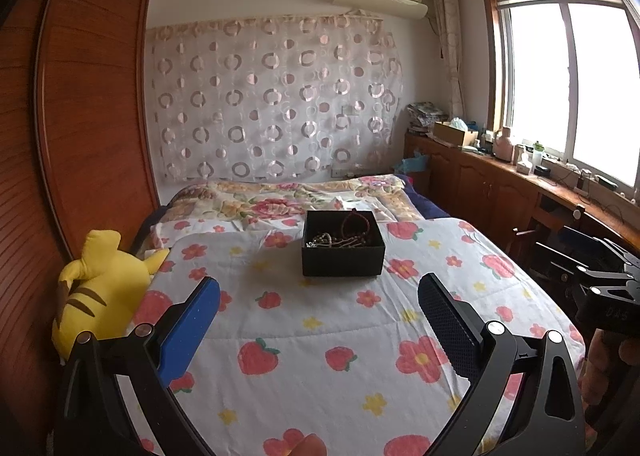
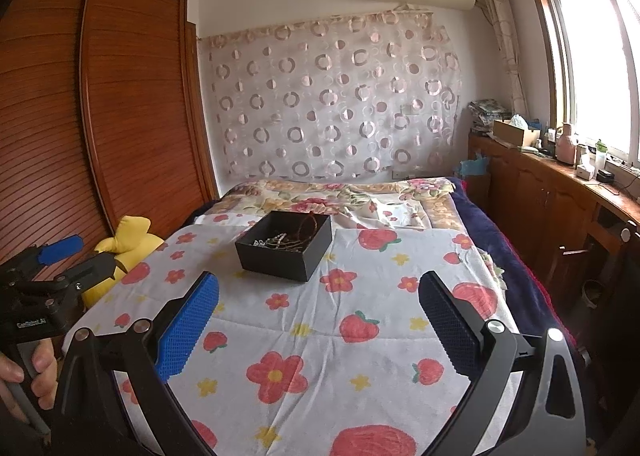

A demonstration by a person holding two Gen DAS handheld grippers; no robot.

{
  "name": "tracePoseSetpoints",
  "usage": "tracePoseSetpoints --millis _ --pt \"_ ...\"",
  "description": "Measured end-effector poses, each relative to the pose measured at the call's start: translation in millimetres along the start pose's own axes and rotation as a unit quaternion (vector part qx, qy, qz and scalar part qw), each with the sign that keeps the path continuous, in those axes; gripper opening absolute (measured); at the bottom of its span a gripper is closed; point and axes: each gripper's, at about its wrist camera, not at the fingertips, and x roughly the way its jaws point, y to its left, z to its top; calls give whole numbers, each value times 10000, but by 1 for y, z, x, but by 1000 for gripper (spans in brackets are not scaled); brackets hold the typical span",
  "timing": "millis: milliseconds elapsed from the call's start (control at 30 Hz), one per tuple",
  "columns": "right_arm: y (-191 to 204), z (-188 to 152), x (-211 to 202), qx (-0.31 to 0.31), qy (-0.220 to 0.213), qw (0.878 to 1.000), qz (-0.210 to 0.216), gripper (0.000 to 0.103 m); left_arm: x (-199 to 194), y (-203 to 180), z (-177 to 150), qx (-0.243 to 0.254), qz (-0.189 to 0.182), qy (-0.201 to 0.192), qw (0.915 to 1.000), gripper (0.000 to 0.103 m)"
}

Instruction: Organize jewelry

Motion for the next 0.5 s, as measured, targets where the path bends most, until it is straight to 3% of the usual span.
tracePoseSetpoints --millis 500 --pt "2 -2 -1 6 6 10000 36 101 0 1 -1 -18 -24 -2 10000 96"
